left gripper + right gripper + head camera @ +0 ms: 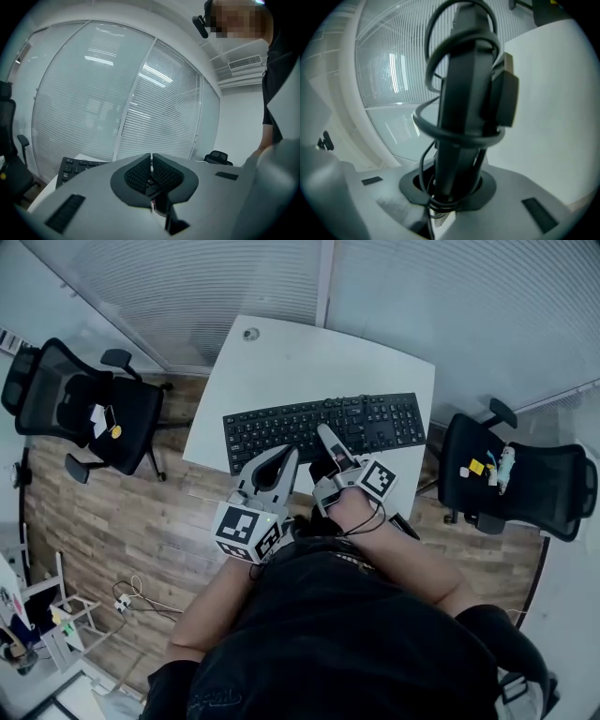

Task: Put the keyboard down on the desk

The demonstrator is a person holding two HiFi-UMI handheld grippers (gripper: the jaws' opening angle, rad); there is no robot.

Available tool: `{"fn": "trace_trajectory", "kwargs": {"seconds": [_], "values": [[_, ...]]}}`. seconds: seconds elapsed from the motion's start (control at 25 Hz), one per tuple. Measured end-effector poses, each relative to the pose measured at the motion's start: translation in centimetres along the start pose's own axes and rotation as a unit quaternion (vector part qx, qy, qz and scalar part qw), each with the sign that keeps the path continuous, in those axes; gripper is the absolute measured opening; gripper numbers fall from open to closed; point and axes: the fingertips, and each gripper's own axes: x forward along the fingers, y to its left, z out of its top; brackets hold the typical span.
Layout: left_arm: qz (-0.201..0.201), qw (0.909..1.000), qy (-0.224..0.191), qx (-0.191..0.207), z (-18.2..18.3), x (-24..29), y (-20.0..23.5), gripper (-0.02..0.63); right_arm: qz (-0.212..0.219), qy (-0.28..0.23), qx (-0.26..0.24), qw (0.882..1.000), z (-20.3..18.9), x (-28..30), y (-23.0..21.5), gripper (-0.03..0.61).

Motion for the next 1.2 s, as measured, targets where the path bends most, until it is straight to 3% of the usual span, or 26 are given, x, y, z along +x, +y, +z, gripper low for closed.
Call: {"fn": "trace_trajectory", "kwargs": {"seconds": [0.24, 1.2], "values": [[-0.010, 0.9996, 0.022, -0.013, -1.4, 3.3, 1.0, 0.029, -0.023, 0.009, -0.003, 1.000, 2.5, 1.2, -2.9, 0.083], [0.005, 0.9918, 0.101, -0.077, -8.4, 10.3, 4.9, 0.028, -0.110, 0.008, 0.022, 0.994, 5.6, 2.7, -15.5, 0.083]]}}
